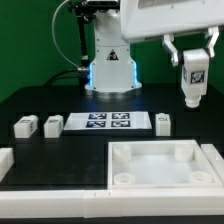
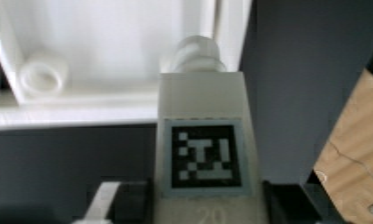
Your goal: Assemble one leg
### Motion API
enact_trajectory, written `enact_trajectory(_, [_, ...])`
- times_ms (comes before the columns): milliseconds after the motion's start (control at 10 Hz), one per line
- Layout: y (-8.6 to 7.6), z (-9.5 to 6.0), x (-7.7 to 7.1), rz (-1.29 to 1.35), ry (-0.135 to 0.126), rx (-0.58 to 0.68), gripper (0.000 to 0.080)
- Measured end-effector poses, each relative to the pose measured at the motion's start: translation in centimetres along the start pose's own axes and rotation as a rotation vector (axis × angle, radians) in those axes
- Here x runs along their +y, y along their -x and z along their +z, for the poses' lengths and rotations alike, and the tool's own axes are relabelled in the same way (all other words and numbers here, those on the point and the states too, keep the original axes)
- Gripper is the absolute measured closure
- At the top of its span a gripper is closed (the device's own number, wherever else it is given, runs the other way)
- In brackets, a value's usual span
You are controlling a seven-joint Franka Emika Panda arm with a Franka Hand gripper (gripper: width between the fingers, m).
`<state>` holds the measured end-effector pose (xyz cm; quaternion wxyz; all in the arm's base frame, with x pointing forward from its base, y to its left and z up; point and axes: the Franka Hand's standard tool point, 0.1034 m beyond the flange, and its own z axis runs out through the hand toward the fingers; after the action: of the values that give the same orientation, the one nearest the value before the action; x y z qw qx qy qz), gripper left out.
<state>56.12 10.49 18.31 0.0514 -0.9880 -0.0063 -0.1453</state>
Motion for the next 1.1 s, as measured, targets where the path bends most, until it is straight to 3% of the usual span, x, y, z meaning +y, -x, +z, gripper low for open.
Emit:
enact_trajectory(800, [0.0,0.0,0.0,0.0,0.0,0.0,0.0507])
enact_trajectory(900, [-1.2,-0.2,-0.1,-0.01,-0.006,0.089,0.0507])
enact_trajectory(1100, [-4.0,0.6,1.4,-0.054,0.003,0.259,0.0507])
